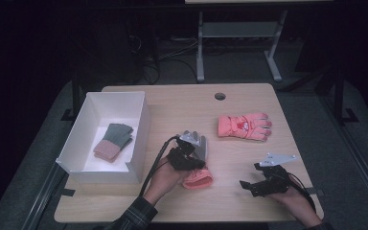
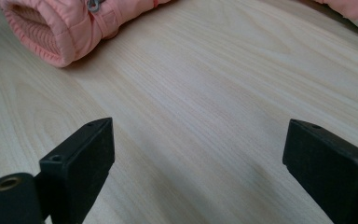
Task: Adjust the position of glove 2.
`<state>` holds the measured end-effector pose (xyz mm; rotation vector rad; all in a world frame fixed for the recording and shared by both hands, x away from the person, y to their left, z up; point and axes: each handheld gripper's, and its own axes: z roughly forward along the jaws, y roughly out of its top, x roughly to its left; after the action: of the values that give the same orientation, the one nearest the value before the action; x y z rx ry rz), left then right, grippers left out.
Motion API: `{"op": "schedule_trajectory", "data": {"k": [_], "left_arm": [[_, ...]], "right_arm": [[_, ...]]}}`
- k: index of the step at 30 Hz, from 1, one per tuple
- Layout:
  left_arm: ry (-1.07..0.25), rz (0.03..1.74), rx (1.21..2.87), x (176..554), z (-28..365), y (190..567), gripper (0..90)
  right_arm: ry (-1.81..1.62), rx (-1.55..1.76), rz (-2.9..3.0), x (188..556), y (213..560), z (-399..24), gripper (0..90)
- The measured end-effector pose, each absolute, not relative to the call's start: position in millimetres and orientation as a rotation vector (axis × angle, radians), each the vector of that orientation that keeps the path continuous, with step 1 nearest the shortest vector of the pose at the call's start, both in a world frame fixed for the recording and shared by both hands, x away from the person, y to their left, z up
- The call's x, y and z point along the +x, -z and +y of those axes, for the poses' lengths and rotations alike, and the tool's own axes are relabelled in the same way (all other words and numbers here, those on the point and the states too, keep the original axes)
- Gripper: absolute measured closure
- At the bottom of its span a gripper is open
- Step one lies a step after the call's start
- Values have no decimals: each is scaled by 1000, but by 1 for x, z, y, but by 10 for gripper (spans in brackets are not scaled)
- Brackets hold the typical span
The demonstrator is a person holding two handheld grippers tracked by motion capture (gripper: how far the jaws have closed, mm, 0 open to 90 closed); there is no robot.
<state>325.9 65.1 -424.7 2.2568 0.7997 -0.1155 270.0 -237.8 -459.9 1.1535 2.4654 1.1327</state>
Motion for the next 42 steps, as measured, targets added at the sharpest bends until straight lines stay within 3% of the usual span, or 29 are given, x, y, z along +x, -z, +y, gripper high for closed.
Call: {"op": "schedule_trajectory", "data": {"k": [11,17,30,42], "left_arm": [[-7,872,2198,318,104,413,899],[-54,883,2255,311,113,423,898],[20,766,2306,310,76,431,899],[-109,763,2310,347,61,424,898]], "right_arm": [[-1130,1148,2469,270,460,-238,88],[-1127,1147,2472,270,461,-238,88],[-1123,1148,2470,269,461,-238,88],[-1125,1151,2466,269,461,-239,88]]}}
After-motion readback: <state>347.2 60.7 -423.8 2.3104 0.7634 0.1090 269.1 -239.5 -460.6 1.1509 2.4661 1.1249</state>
